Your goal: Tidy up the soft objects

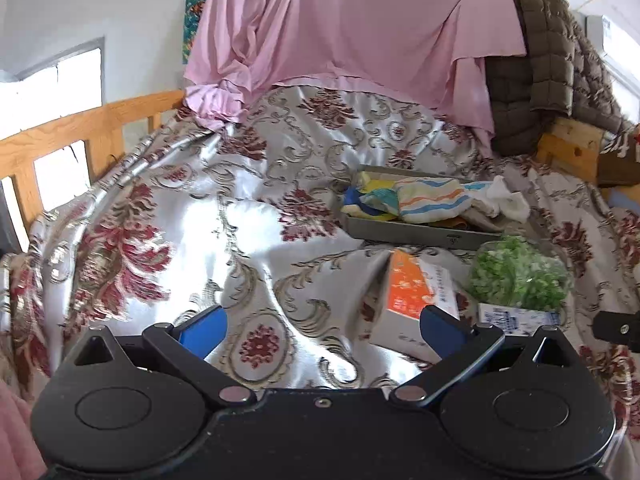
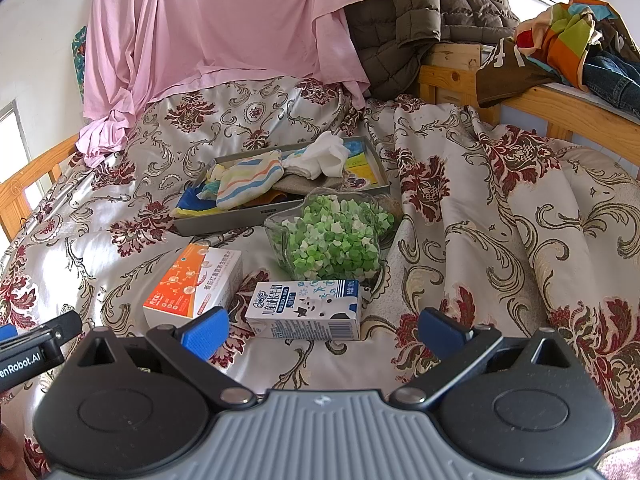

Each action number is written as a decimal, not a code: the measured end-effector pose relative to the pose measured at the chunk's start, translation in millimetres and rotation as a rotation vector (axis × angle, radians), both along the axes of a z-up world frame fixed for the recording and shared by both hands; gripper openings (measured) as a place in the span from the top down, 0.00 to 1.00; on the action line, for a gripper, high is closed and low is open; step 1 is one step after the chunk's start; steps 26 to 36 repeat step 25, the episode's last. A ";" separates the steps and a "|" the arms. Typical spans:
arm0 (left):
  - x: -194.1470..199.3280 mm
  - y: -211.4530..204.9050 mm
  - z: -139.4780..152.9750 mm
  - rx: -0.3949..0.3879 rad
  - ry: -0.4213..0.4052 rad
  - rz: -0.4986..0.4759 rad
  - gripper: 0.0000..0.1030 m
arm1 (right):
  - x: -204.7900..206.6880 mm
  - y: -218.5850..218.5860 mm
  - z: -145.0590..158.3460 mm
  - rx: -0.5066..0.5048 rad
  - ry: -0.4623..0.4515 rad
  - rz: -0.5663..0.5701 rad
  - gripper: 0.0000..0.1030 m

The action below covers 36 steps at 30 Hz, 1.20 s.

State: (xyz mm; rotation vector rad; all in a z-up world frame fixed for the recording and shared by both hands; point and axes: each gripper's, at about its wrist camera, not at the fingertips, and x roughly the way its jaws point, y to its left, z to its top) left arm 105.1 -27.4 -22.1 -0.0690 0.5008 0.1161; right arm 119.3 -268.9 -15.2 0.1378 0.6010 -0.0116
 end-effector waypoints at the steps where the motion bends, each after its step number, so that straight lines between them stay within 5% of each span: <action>1: -1.1 0.1 0.2 0.007 -0.003 -0.001 0.01 | -0.1 0.0 0.1 0.000 0.000 0.000 0.00; 36: -5.6 -4.9 5.1 0.010 -0.035 -0.041 0.01 | -0.2 -0.3 0.0 0.000 0.000 0.000 0.00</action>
